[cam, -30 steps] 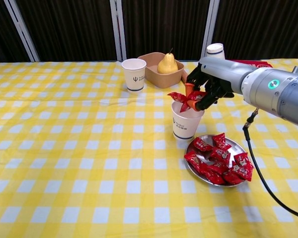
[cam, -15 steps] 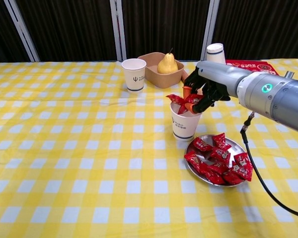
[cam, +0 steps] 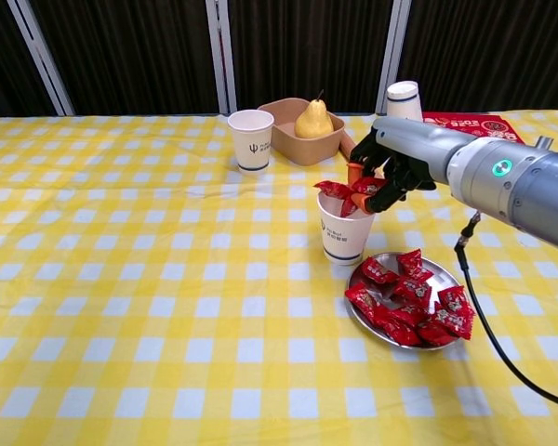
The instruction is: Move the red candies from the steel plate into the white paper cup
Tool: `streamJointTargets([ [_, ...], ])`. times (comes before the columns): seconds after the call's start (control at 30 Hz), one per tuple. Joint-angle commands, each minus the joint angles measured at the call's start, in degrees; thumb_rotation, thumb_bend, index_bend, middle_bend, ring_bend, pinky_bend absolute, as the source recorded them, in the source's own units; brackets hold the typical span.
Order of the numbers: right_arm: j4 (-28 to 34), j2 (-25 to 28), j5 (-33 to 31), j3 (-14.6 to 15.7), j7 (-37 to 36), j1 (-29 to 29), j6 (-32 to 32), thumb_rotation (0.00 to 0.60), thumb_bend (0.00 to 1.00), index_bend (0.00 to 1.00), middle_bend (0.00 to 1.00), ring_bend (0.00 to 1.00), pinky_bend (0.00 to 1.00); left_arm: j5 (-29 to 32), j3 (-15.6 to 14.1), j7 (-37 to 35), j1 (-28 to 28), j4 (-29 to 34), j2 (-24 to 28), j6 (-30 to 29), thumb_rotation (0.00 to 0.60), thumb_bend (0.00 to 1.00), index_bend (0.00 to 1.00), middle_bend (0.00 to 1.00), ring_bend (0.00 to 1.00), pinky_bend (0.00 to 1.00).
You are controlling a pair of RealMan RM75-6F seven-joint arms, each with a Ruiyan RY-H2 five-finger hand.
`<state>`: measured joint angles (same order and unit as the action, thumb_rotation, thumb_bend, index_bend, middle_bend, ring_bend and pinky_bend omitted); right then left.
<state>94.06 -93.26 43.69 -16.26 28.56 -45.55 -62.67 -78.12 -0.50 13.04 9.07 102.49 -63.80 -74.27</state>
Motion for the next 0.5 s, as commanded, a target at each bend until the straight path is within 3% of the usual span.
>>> streamJointTargets([
  [0.03,-0.02,0.07,0.17,0.12,-0.15,0.05,-0.09,0.600,0.50,0.49,0.58,0.73,0.91,0.02,-0.01,0.02,0.03,0.02,0.00,0.03,0.600,0.00,0.00,0.00,0.00,0.00],
  [0.13,-0.07,0.19,0.51,0.27,-0.33,0.08,-0.11,0.600,0.50,0.40,0.54,0.73,0.91,0.08,0.00,0.06,0.04,0.05,0.00,0.01,0.600,0.00,0.00,0.00,0.00,0.00],
  [0.5,0.65,0.39,1.51,0.59,-0.50,0.23,-0.98,0.600,0.50,0.38,0.52,0.73,0.91,0.27,0.02,0.00,0.11,0.11,0.04,0.05,0.600,0.00,0.00,0.00,0.00,0.00],
])
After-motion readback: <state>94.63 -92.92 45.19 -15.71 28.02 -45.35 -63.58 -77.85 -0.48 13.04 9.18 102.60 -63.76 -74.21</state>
